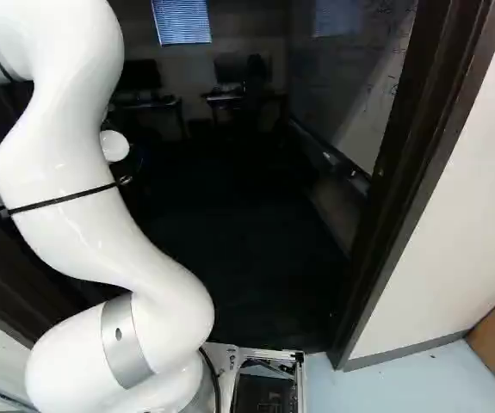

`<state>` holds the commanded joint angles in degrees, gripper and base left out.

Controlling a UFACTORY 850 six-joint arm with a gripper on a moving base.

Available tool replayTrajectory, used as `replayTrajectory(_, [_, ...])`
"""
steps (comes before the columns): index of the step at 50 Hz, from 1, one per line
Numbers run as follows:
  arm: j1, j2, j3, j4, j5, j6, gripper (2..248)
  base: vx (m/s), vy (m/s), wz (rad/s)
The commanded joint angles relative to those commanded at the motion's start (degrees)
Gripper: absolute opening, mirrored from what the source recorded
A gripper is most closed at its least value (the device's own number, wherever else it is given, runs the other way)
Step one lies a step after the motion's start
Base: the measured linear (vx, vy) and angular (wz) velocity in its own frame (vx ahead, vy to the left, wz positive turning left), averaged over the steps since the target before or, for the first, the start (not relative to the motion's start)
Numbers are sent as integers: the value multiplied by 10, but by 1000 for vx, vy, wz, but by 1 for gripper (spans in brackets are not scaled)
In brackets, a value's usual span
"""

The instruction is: Open the door and move inside

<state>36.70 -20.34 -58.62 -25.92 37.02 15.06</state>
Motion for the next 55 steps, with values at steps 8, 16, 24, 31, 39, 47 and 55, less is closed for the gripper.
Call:
replayTrajectory(8, [2, -3, -4, -2, 0, 0, 247, 0, 0, 0])
replayTrajectory(16, [-3, 6, 7, -2, 0, 0, 247, 0, 0, 0])
replayTrajectory(24, [-11, 22, 26, -2, 0, 0, 247, 0, 0, 0])
replayTrajectory(31, [-19, 36, 43, -2, 0, 0, 247, 0, 0, 0])
replayTrajectory(39, [-29, 52, 61, -2, 0, 0, 247, 0, 0, 0])
replayTrajectory(47, [-40, 66, 78, -2, 0, 0, 247, 0, 0, 0])
replayTrajectory(55, [-51, 81, 95, -1, 0, 0, 247, 0, 0, 0])
